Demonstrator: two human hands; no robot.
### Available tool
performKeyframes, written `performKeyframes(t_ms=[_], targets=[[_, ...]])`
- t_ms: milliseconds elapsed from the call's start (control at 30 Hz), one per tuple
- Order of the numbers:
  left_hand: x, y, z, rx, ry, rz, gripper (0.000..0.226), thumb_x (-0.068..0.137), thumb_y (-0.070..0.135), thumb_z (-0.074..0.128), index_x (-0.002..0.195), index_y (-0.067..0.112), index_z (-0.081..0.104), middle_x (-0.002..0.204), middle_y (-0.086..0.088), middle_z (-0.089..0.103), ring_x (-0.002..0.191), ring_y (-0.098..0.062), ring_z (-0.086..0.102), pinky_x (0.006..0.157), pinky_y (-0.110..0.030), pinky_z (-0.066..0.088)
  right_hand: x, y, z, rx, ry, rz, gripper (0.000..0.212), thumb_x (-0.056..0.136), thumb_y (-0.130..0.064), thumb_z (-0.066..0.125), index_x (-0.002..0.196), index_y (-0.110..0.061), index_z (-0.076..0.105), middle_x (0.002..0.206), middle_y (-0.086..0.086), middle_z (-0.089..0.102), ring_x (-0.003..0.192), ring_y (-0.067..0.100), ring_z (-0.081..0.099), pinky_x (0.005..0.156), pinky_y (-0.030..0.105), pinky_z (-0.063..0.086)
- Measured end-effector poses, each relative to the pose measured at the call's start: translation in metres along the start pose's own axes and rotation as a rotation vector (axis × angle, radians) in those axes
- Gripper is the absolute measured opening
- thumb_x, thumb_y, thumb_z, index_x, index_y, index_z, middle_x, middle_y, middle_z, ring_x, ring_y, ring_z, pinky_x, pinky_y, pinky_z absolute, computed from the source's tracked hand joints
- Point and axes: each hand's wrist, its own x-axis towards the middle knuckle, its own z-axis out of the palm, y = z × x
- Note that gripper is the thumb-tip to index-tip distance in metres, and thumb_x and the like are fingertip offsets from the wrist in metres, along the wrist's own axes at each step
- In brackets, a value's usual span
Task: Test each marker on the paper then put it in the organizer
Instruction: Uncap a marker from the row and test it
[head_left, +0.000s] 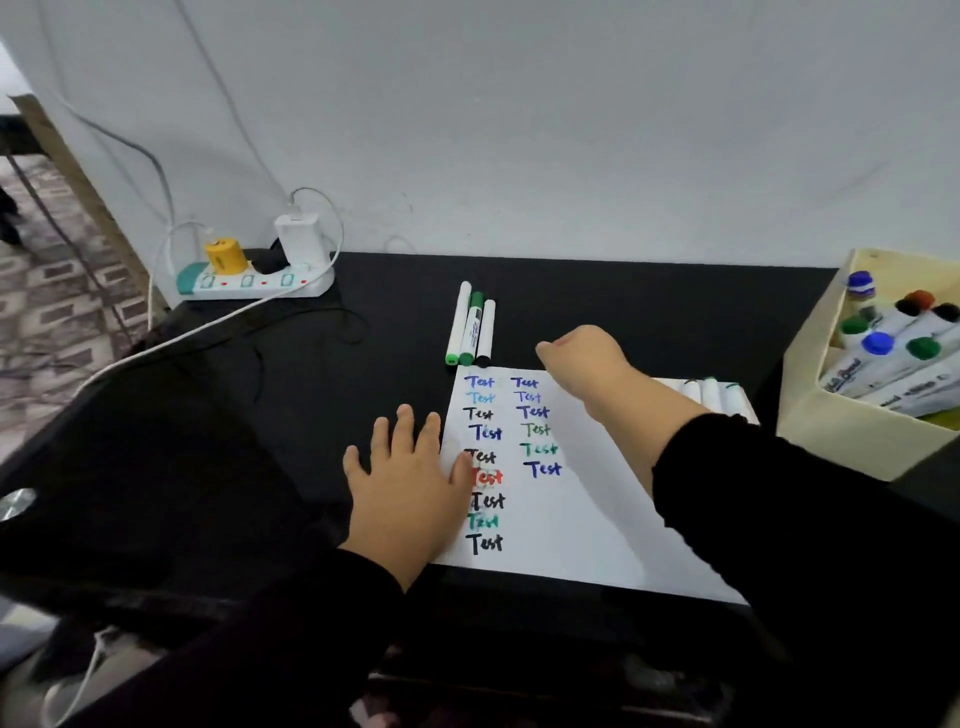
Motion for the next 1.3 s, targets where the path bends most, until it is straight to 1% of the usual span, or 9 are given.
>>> performKeyframes(t_ms=[167,333,467,800,967,1033,1067,1133,1300], targets=[[0.001,0.001,0.001,-0.005,0.000,-0.013,0.063,0.095,0.055,0.020,0.150,0.027,0.004,0.158,0.002,-0.007,0.145,-0.020,-0.009,0.114,-0.048,-0.004,0.027,-0.029,0.021,-0.182,-0.061,-0.120,0.036,0.095,-0.028,0.047,0.064,-0.011,0.041,0.058,0.000,0.039,0.051,0.014,0.037,0.047,0.025,0.031],[0.001,0.000,0.001,-0.016,-0.007,-0.013,0.063,0.095,0.054,0.020,0.150,0.027,0.004,0.158,0.002,-0.007,0.145,-0.020,-0.011,0.114,-0.048,-0.006,0.037,-0.048,0.037,-0.335,-0.104,-0.180,0.020,0.093,-0.030,0.050,0.092,-0.010,0.053,0.072,0.001,0.048,0.072,0.019,0.052,0.050,0.025,0.034],[0.001,-0.001,0.001,-0.018,-0.015,-0.014,0.063,0.095,0.054,0.020,0.150,0.027,0.004,0.158,0.002,-0.008,0.145,-0.020,-0.011,0.114,-0.048,-0.006,0.040,-0.051,0.040,-0.380,-0.110,-0.180,0.015,0.092,-0.025,0.051,0.090,-0.010,0.051,0.071,0.001,0.046,0.069,0.018,0.050,0.048,0.025,0.033],[0.000,-0.001,0.000,-0.035,-0.012,-0.003,0.062,0.096,0.053,0.021,0.150,0.026,0.007,0.158,0.001,-0.005,0.145,-0.021,-0.008,0.114,-0.049,-0.005,0.013,-0.027,0.002,-0.070,-0.098,-0.020,0.028,0.090,-0.030,0.051,0.070,-0.010,0.048,0.065,0.001,0.044,0.054,0.015,0.040,0.051,0.024,0.032],[-0.001,-0.003,-0.001,-0.065,-0.003,0.020,0.063,0.096,0.054,0.023,0.150,0.026,0.010,0.159,0.000,-0.002,0.145,-0.022,-0.006,0.114,-0.049,-0.003,-0.021,-0.010,-0.027,-0.070,-0.083,0.026,0.025,0.090,-0.028,0.046,0.083,-0.006,0.055,0.058,0.001,0.057,0.053,0.016,0.041,0.050,0.025,0.033],[-0.003,-0.004,-0.003,-0.084,-0.018,0.021,0.063,0.096,0.054,0.024,0.150,0.026,0.010,0.159,0.000,-0.001,0.145,-0.022,-0.005,0.115,-0.048,-0.004,-0.033,0.000,-0.037,-0.021,-0.065,0.031,0.025,0.089,-0.026,0.046,0.078,-0.005,0.056,0.051,-0.001,0.059,0.052,0.017,0.039,0.051,0.023,0.034],[-0.003,-0.004,-0.004,-0.100,-0.022,0.020,0.063,0.096,0.054,0.025,0.150,0.025,0.010,0.159,-0.001,0.000,0.146,-0.022,-0.005,0.115,-0.048,-0.004,-0.038,0.004,-0.042,0.030,-0.054,0.020,0.024,0.087,-0.025,0.047,0.076,-0.006,0.055,0.057,0.001,0.062,0.053,0.018,0.039,0.053,0.024,0.037],[-0.005,-0.005,-0.007,-0.166,-0.003,0.019,0.063,0.096,0.052,0.029,0.150,0.025,0.009,0.159,-0.001,0.002,0.146,-0.021,-0.004,0.115,-0.047,-0.003,-0.047,0.015,-0.050,0.165,-0.042,-0.016,0.017,0.085,-0.020,0.050,0.076,-0.006,0.056,0.072,0.007,0.063,0.057,0.019,0.039,0.056,0.028,0.038],[-0.022,-0.004,-0.017,-0.444,0.128,0.207,0.066,0.093,0.040,0.051,0.149,0.025,0.019,0.158,0.004,0.010,0.145,-0.013,0.006,0.116,-0.034,0.009,-0.075,0.036,-0.067,0.450,-0.079,-0.052,0.009,0.084,-0.010,0.052,0.079,-0.007,0.058,0.062,0.005,0.051,0.049,0.012,0.033,0.042,0.020,0.027]])
